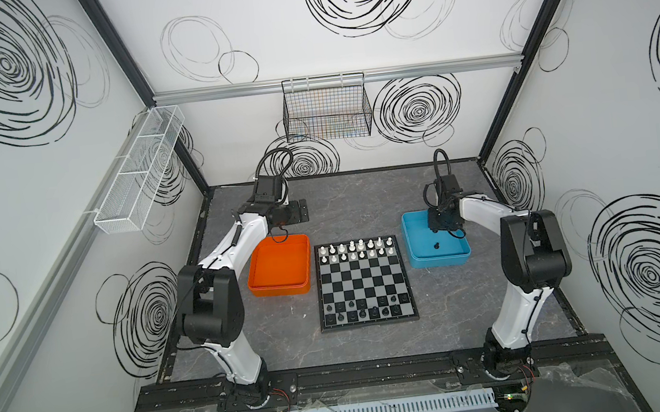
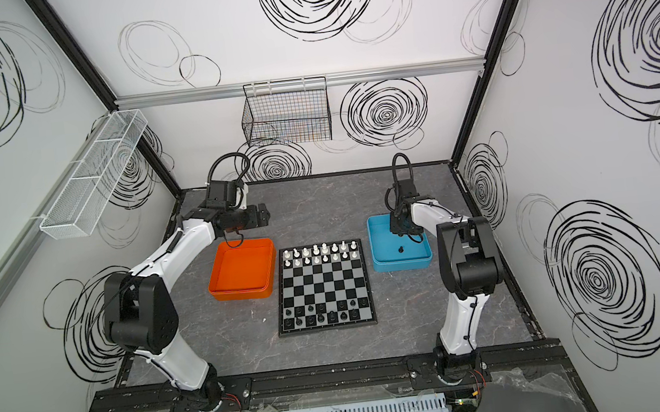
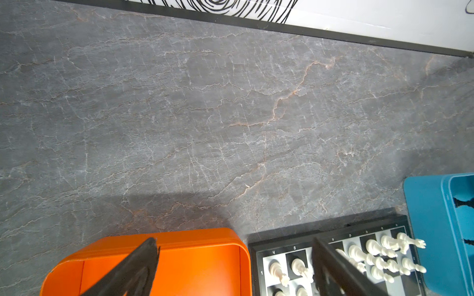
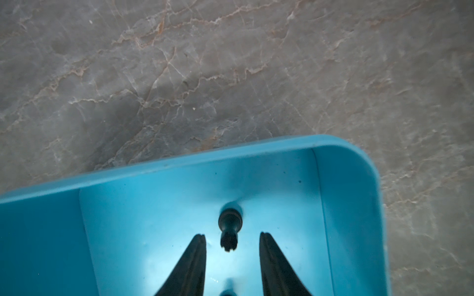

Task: Set up the chess pieces on the board
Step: 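Lower the open right gripper onto a black piece in the blue tray, then close the right gripper on the black piece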

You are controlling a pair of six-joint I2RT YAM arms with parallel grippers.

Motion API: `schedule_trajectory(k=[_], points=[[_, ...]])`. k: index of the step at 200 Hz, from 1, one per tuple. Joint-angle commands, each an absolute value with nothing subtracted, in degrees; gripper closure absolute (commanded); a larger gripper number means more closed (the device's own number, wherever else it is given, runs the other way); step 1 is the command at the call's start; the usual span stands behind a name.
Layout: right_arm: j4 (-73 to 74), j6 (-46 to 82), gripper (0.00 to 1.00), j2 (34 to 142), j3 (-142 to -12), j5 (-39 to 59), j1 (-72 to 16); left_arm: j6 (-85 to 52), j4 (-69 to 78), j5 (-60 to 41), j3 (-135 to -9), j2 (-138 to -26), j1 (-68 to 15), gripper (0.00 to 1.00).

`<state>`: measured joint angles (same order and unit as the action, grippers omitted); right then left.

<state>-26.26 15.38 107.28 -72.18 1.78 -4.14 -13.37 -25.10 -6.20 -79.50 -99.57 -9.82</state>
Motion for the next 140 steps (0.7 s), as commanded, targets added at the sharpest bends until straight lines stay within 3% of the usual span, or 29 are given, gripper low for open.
schedule_trajectory(k=[1, 140], points=[[-25.7, 14.9, 0.64, 108.7, -74.2, 1.1, -4.0, -13.6, -23.2, -6.9, -79.4, -99.7, -9.1, 0.04], [-27.5, 15.3, 0.73, 111.8, -75.5, 1.9, -3.5, -13.7, -23.2, -7.6, -79.5, -100.5, -9.0, 0.04]])
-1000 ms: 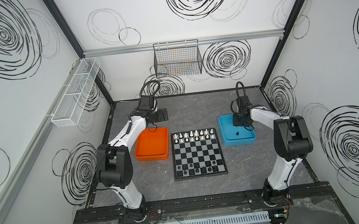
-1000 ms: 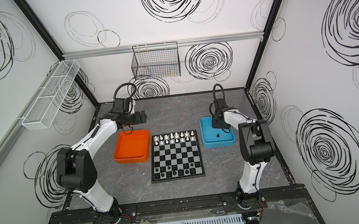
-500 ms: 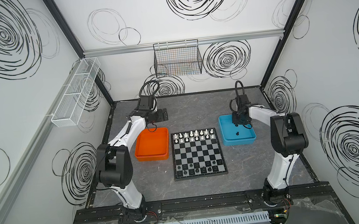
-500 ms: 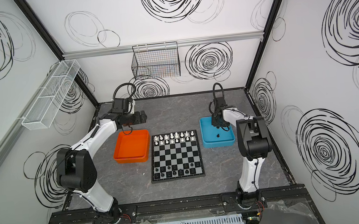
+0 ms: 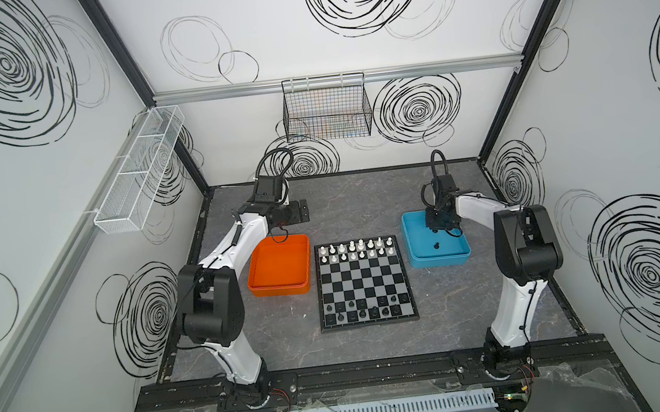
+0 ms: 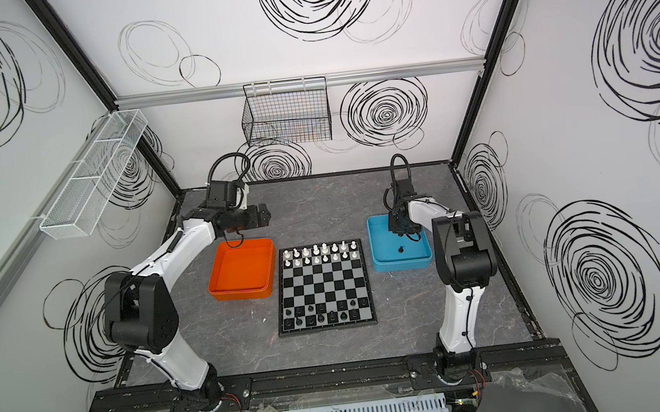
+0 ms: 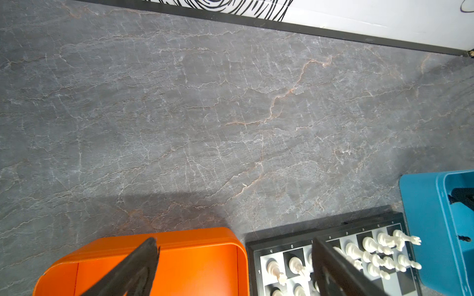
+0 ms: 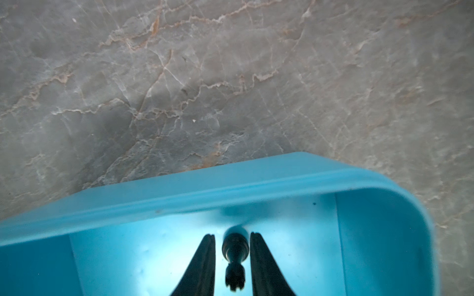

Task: Set up the chess pieces on the board
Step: 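Close the right gripper on the black piece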

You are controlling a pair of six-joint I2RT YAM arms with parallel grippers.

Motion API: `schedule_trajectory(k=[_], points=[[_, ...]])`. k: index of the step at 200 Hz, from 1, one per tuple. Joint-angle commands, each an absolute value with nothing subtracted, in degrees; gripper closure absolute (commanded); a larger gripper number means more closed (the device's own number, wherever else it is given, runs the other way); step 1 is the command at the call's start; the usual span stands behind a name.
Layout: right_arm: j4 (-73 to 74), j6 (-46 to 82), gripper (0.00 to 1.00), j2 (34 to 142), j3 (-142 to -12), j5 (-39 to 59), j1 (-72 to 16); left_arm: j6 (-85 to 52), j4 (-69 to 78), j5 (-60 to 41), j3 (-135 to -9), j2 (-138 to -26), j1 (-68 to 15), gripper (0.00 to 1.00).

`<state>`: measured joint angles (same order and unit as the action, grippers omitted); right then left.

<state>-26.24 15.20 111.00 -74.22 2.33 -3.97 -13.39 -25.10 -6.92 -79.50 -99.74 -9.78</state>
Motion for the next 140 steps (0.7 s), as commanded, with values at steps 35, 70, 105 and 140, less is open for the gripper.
schedule_trajectory(k=[35, 70, 105, 140], points=[[-27.3, 15.2, 0.76, 111.8, -75.3, 2.1, -3.5, -13.8, -23.1, -7.7, -79.5, -100.7, -9.1, 0.04], [-27.2, 15.2, 0.84, 111.7, -75.5, 2.7, -3.4, -13.8, -23.2, -7.7, -79.5, -100.7, -9.1, 0.04], [-27.4, 15.0, 0.89, 110.6, -75.5, 3.3, -3.4, -13.8, -23.2, -7.5, -79.5, -100.8, -9.1, 0.04], [-28.0, 14.9, 0.90, 109.1, -75.3, 3.3, -3.5, -13.8, -23.3, -7.6, -79.5, -101.1, -9.1, 0.04]])
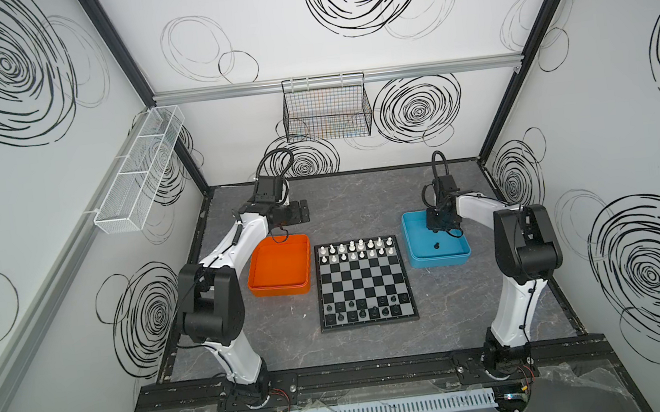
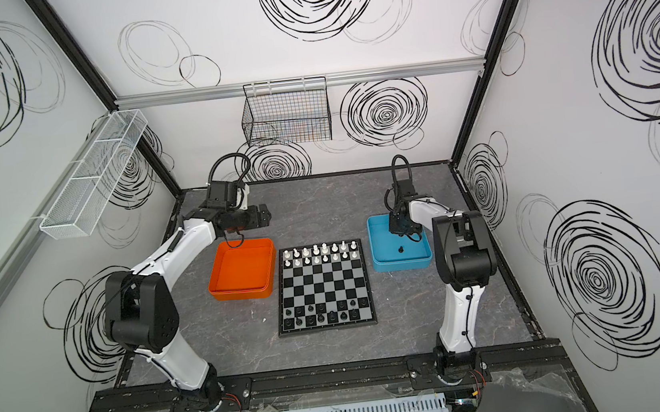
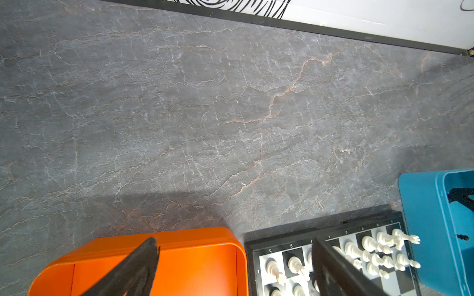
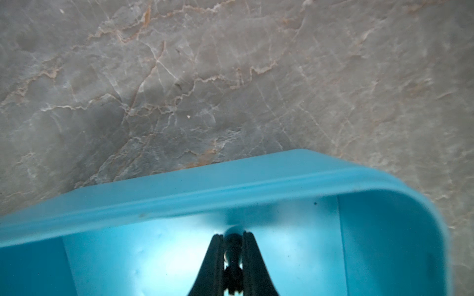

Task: Set up the chess pieces on the board
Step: 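Close the right gripper on the black piece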

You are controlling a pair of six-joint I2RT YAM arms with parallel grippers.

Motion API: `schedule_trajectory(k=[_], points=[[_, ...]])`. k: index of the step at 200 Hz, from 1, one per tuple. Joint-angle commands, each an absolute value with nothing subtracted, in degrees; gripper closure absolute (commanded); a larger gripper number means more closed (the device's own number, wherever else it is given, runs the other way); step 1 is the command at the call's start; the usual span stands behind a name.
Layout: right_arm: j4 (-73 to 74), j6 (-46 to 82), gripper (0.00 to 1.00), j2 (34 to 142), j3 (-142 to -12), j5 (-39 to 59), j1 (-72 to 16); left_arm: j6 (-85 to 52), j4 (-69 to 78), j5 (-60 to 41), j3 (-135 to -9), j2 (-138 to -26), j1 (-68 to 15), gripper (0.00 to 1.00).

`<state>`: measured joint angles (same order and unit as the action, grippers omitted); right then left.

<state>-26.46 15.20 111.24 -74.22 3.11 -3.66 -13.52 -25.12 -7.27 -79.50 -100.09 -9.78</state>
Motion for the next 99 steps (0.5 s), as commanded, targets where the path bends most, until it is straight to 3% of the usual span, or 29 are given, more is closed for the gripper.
schedule_trajectory(k=[1, 99], points=[[-28.0, 14.9, 0.90, 109.1, -75.3, 3.3, -3.5, -13.9, -23.3, -7.6, -79.5, -101.1, -9.1, 0.04], [-33.2, 14.3, 0.91, 101.4, -75.3, 3.5, -5.7, -14.1, -23.2, -7.6, -79.5, -101.1, -9.1, 0.04]])
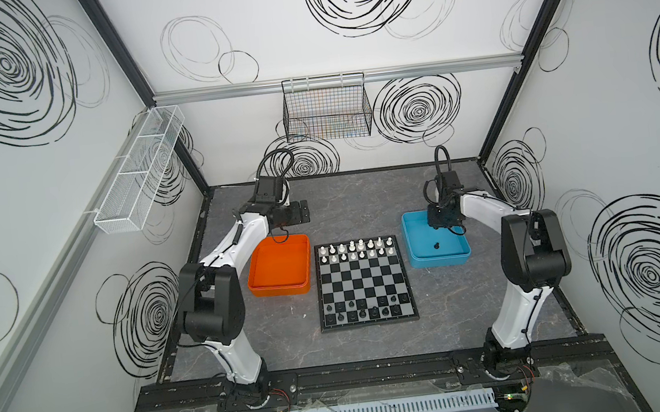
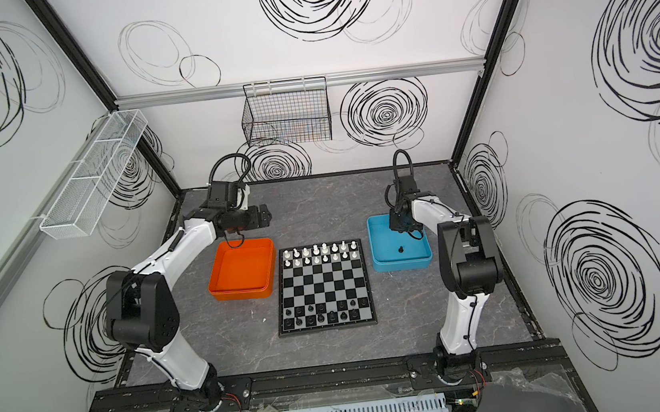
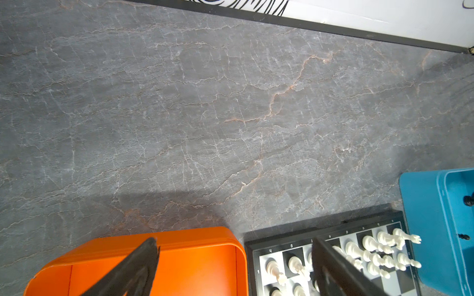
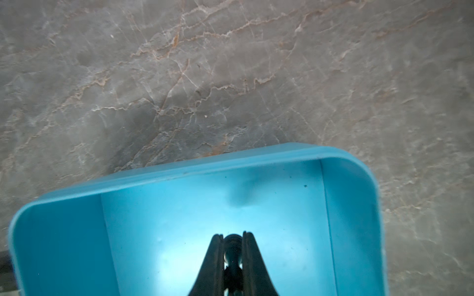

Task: Set up the chess pieces on the board
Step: 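Close the right gripper on the black piece, then lift the black piece with the right gripper and carry it over the black back row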

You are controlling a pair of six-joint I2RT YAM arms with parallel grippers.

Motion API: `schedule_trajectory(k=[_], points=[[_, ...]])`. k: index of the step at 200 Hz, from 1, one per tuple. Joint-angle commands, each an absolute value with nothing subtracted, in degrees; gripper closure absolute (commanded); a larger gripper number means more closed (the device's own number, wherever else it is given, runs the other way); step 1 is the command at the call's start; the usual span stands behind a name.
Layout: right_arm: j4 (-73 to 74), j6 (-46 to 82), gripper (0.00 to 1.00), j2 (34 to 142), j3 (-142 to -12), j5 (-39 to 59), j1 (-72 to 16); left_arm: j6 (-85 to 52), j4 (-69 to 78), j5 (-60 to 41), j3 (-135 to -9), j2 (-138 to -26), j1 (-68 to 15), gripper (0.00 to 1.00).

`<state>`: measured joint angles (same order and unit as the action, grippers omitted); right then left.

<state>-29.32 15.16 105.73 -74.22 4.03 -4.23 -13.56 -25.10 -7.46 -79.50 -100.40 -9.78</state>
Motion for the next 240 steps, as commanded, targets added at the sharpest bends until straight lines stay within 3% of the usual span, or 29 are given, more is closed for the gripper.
schedule_trajectory(k=[1, 79, 165, 240], points=[[-33.3, 14.3, 0.91, 101.3, -75.3, 3.5, -5.7, -14.1, -23.2, -7.6, -79.4, -101.1, -9.1, 0.04], [-39.7, 16.5, 0.91, 89.4, -69.4, 3.7, -19.0, -14.5, -23.0, -7.8, -79.3, -101.1, -9.3, 0.04], [-36.5, 32.8, 0.91, 75.2, -52.8, 0.3, -40.4, -14.8, -22.9, -6.9, -79.2, -100.1, -10.9, 0.04], [-33.2, 39.5, 0.90, 70.3, -43.8, -2.9, -48.5, -14.4, -23.1, -5.0, -79.0, -99.2, -14.1, 0.04]])
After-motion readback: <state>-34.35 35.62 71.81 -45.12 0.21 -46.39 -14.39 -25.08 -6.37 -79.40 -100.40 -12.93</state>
